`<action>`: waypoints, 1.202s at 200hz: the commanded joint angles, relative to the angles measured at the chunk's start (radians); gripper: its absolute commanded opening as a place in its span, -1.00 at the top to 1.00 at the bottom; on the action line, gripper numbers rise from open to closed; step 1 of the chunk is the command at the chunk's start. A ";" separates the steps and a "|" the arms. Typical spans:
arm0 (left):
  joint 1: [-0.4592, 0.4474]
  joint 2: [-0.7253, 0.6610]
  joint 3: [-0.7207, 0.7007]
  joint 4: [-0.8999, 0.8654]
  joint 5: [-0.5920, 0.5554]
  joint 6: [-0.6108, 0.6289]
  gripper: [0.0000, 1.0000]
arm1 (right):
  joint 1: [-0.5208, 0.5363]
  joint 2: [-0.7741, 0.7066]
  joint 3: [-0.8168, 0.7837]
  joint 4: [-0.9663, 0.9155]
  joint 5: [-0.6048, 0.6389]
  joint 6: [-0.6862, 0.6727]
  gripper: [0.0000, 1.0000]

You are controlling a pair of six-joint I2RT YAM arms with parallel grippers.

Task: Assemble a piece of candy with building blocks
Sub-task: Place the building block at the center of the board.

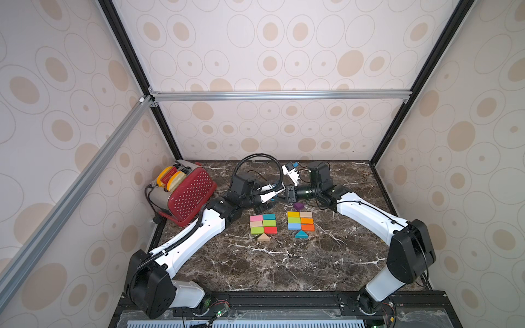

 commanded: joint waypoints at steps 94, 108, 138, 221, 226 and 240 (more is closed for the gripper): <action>-0.001 0.025 0.048 -0.079 -0.249 -0.153 0.21 | -0.145 -0.073 -0.093 -0.002 0.123 0.015 -0.27; 0.005 0.073 0.076 -0.119 -0.330 -0.249 0.22 | -0.202 -0.103 -0.168 0.062 0.148 0.068 -0.26; 0.006 0.209 0.192 -0.237 -0.313 -0.421 0.15 | -0.234 -0.165 -0.237 -0.030 0.277 -0.007 -0.25; 0.177 0.368 0.324 -0.289 -0.096 0.026 0.13 | -0.247 -0.285 -0.379 -0.048 0.352 0.016 -0.21; 0.189 0.391 0.351 -0.304 -0.082 0.051 0.10 | -0.246 -0.287 -0.389 -0.048 0.347 0.019 -0.20; 0.210 0.457 0.427 -0.351 -0.051 0.109 0.09 | -0.246 -0.296 -0.415 -0.041 0.342 0.022 -0.19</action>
